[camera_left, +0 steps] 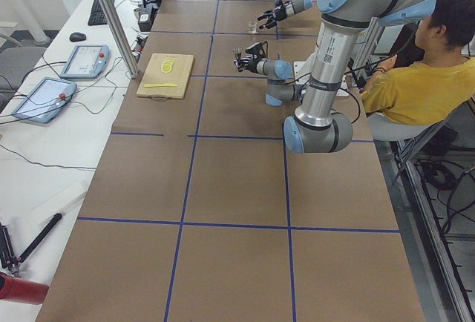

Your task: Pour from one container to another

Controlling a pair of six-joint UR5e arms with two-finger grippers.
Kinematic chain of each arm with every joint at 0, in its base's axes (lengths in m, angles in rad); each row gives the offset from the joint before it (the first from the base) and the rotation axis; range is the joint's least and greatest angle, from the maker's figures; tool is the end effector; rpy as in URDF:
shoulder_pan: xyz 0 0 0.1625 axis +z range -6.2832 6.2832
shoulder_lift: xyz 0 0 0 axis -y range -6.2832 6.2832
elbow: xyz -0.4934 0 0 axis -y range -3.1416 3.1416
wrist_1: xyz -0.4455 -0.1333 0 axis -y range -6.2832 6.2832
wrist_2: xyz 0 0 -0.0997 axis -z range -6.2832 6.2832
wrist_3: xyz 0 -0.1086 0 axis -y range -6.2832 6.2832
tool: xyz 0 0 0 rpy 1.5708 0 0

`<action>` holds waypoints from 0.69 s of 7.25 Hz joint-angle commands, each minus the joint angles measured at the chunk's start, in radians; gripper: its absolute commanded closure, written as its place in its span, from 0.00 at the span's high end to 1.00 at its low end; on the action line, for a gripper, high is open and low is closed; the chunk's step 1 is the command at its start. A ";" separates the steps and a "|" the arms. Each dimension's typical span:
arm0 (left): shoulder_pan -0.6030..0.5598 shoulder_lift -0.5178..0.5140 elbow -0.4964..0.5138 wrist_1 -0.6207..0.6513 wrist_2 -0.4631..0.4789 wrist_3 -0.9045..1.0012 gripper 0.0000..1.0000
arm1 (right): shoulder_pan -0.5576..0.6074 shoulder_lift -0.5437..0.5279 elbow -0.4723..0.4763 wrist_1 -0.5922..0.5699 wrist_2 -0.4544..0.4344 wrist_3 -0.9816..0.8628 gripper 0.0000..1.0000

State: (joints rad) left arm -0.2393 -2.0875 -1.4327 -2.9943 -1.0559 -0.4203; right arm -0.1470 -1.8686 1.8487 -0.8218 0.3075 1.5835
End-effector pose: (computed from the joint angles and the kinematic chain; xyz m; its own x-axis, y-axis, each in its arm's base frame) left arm 0.6619 -0.3537 0.3081 0.5226 0.6904 -0.5002 0.4775 0.2490 0.8426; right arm -0.4273 -0.1761 0.6011 0.7303 -0.1042 0.6752 -0.5931 0.3938 0.7023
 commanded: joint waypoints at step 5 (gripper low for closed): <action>0.000 0.000 -0.002 0.000 0.004 0.000 0.00 | 0.033 0.009 -0.009 0.000 0.022 0.000 0.91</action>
State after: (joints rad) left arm -0.2393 -2.0877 -1.4341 -2.9943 -1.0524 -0.4203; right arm -0.1206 -1.8593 1.8393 -0.8222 0.3204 1.5831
